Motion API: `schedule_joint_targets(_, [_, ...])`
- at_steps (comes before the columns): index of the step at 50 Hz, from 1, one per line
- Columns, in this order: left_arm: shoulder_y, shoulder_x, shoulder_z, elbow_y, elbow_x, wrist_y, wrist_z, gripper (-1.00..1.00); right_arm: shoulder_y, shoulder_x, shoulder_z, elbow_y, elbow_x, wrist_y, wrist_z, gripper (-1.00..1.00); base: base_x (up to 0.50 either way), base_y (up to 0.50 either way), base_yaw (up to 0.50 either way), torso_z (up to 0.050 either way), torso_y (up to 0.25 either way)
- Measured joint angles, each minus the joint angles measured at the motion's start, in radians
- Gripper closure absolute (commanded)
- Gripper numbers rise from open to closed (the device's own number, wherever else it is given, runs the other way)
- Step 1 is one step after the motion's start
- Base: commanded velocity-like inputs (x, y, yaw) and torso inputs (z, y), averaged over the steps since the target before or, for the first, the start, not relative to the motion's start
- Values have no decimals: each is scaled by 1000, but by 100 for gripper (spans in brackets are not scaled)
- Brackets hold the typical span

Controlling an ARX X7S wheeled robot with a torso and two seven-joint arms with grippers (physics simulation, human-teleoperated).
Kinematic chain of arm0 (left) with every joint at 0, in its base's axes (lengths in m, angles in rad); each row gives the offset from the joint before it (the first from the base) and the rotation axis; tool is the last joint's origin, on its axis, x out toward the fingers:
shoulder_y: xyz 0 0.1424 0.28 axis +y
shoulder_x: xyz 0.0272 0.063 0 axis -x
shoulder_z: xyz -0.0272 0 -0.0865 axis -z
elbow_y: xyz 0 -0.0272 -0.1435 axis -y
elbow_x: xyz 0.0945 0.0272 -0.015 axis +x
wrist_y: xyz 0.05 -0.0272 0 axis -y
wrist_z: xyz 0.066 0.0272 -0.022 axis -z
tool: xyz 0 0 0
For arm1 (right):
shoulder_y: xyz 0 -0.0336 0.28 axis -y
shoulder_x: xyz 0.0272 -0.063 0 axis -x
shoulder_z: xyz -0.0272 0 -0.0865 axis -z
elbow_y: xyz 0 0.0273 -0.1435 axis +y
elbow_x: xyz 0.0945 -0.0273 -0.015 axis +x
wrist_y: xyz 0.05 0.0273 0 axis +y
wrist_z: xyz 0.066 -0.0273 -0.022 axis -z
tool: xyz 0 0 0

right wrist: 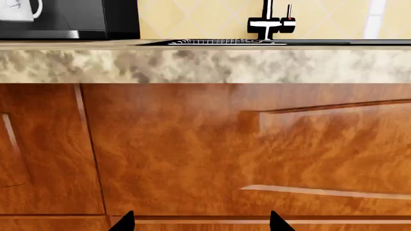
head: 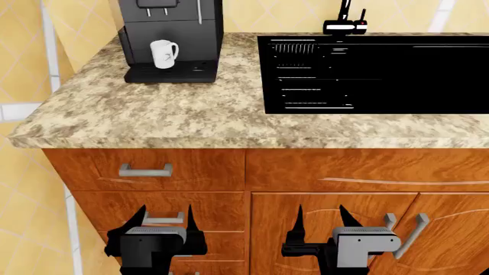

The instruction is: Pick the mug from under the coffee machine dispenser and place it on the counter.

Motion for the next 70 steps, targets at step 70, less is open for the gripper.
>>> schedule_joint_targets(70, [14, -171, -89, 614, -301, -228, -246, -100, 6, 108, -124, -11, 106, 10, 123, -100, 0, 97, 0, 0, 0])
